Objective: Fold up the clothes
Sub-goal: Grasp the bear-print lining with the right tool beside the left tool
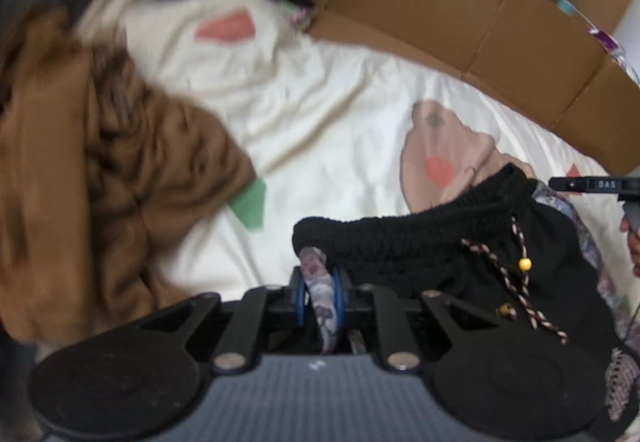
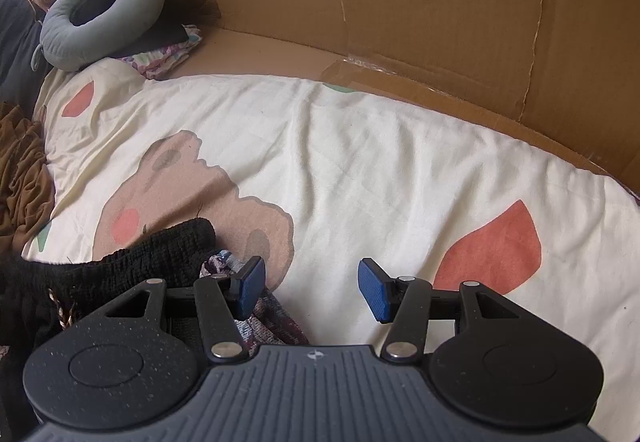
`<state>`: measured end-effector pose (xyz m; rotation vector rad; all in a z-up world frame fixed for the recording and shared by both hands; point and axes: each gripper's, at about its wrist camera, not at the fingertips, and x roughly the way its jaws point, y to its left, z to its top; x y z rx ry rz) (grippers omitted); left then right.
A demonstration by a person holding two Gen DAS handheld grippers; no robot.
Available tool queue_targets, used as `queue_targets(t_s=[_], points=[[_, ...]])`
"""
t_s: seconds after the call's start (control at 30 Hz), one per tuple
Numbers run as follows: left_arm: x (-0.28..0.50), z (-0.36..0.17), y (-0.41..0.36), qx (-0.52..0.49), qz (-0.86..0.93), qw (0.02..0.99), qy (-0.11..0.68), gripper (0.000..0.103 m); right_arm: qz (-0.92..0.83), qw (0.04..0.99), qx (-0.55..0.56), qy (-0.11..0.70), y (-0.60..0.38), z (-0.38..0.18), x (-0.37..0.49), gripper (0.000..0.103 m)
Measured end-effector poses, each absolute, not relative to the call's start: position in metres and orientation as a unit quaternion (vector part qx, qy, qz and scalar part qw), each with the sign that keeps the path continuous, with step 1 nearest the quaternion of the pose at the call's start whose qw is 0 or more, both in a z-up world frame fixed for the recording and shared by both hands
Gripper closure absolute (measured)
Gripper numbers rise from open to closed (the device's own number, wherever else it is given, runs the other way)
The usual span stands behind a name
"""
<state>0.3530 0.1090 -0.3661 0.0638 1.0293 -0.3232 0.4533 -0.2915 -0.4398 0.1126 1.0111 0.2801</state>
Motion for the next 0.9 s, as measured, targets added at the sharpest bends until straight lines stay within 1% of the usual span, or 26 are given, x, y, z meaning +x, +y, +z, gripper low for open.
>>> queue_targets(t_s=[0.17, 0.43, 0.9], points=[[0.351, -0.362, 0.108, 0.083, -0.139, 0.872, 0.463, 0.089, 0.145, 0.863, 0.05, 0.482, -0.286, -0.438, 0.454, 0.044], [0.346, -0.389, 0.113, 0.087, -0.134, 0.858, 0.489, 0.089, 0.17, 0.858, 0.024, 0.483, -0.256, -0.445, 0.456, 0.045], [0.348, -0.396, 0.116, 0.073, -0.141, 0.854, 0.496, 0.089, 0.218, 0.858, -0.008, 0.464, -0.243, -0.439, 0.438, 0.045]])
